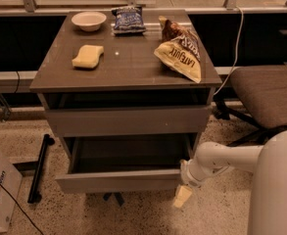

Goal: Open middle drawer

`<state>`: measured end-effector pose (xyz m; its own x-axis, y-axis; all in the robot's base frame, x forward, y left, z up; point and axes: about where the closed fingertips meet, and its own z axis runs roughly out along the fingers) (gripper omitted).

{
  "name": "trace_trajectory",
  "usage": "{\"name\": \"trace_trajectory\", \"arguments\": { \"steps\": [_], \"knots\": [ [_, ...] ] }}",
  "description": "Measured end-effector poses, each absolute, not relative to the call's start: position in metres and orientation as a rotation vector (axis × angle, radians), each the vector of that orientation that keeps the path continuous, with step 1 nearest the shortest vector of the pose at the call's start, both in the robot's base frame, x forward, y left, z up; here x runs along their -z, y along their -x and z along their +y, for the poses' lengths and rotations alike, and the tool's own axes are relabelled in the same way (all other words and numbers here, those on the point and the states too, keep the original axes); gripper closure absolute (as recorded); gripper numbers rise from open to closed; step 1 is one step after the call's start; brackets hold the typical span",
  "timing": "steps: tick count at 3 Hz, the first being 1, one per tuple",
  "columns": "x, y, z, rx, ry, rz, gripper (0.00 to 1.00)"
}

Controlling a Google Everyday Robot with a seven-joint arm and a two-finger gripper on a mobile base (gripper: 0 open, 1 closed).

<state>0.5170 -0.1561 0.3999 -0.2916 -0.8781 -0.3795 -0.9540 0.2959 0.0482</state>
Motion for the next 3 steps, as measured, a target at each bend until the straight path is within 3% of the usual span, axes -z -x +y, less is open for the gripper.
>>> {"name": "trace_trajectory", "arguments": {
  "steps": [1, 3],
  "knots": [
    [-0.3999, -0.517, -0.1561, -0.386, 1.668, 2.287, 0.19],
    [-0.408, -0.518, -0.1561, -0.386, 1.669, 2.287, 0.65]
  ]
}}
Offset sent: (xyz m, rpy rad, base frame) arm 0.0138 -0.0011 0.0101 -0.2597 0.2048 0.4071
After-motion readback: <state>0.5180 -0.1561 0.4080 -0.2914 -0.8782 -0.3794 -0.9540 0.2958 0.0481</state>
